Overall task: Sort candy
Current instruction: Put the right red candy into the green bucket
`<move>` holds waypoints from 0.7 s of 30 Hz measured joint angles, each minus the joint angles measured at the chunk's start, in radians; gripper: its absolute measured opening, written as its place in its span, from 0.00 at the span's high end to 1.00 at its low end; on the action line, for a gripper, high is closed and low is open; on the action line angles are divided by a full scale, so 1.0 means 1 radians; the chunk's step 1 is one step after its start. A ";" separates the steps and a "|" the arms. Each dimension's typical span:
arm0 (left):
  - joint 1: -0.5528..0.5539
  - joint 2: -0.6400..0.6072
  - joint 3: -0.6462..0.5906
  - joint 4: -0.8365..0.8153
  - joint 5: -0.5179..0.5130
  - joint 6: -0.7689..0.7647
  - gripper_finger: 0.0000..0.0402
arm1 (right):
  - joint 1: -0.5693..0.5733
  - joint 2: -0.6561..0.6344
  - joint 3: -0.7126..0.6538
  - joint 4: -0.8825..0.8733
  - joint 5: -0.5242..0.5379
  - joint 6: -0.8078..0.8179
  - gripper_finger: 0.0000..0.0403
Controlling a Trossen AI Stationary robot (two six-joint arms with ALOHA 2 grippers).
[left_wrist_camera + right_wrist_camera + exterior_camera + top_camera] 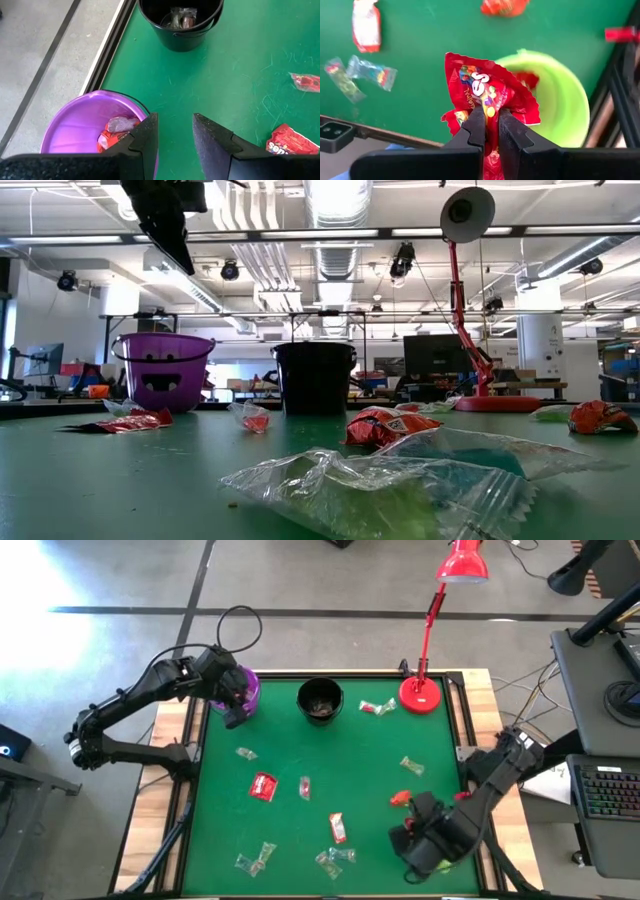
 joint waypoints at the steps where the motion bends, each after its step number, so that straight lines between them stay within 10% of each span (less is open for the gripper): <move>1: 0.000 0.000 0.000 0.000 0.000 0.000 0.74 | 0.015 0.000 0.000 0.000 -0.012 0.033 0.96; 21: 0.000 0.002 0.000 -0.006 0.000 0.026 0.74 | 0.118 0.002 -0.013 0.000 -0.093 0.190 0.91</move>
